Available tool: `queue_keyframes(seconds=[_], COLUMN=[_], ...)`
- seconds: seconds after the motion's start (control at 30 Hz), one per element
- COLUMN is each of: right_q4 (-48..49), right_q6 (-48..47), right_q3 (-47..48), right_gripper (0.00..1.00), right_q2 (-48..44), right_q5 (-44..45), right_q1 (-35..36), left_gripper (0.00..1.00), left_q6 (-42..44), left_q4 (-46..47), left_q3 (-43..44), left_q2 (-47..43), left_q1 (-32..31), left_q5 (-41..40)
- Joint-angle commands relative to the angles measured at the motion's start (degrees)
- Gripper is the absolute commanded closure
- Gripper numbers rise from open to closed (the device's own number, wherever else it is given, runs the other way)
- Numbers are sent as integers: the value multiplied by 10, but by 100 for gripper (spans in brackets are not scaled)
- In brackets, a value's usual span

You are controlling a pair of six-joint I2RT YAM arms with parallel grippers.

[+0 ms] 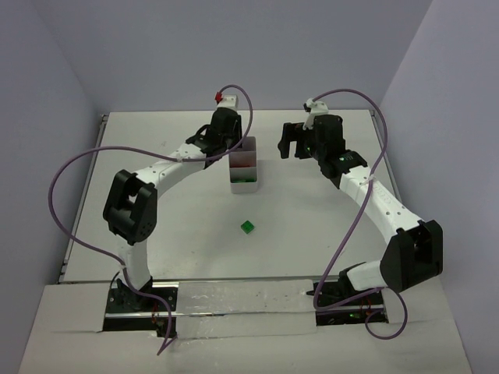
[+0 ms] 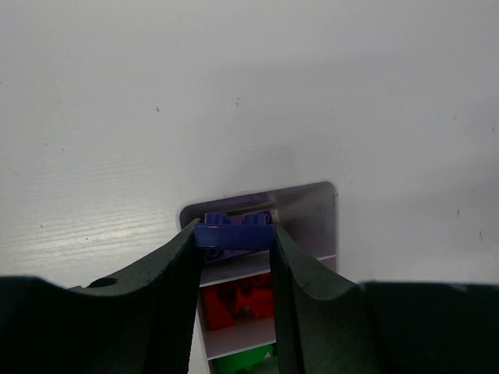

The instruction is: Sort the legos into containers by color

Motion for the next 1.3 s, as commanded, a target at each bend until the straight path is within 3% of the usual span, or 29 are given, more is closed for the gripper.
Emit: queue_keyframes(seconds=[0.0, 0.2, 0.4, 0.63, 0.8, 1.0, 1.27], right_q4=[5, 0, -7, -43, -90, -187, -295], right_q6=[-8, -15, -19, -69, -122, -137, -115], right_q3=[-7, -20, -39, -61, -74, -15, 75], right_gripper=[0, 0, 0, 0, 0, 6, 18], right_q2=[-11, -20, -33, -57, -47, 60, 229], right_q5=[-11, -13, -16, -71, -56, -50, -26], right_q1=[-4, -4, -3, 13, 137, 287, 342], left_gripper=[76, 47, 30, 28, 18, 17, 17], left_q6=[-2, 3, 10, 25, 33, 25, 15], left_q4=[13, 9, -9, -29, -75, -124, -108], left_q3=[32, 31, 44, 58, 31, -74, -177], left_q2=[8, -4, -22, -102, -212, -319, -407], left_q1=[-13, -17, -19, -7, 51, 173, 242], left_q5=[-18, -19, -19, 21, 71, 111, 116])
